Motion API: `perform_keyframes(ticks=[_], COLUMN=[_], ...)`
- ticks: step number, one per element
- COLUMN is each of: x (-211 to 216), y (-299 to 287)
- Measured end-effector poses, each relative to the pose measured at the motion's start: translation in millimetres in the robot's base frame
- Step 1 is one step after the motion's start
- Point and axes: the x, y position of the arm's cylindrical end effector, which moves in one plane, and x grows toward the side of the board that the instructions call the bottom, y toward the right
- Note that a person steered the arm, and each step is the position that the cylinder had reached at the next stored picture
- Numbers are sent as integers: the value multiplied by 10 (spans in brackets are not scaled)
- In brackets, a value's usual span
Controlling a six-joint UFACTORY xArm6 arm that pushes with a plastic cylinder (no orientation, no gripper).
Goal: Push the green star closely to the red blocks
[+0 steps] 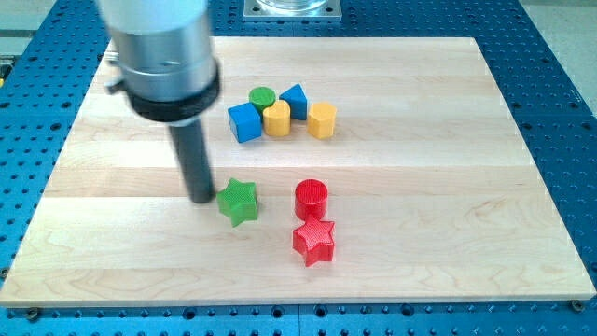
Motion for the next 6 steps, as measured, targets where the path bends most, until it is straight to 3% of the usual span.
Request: perform_keyframes(ticks=[1,3,4,6], x=[84,183,22,-147], y=[-59,734,1026,2527])
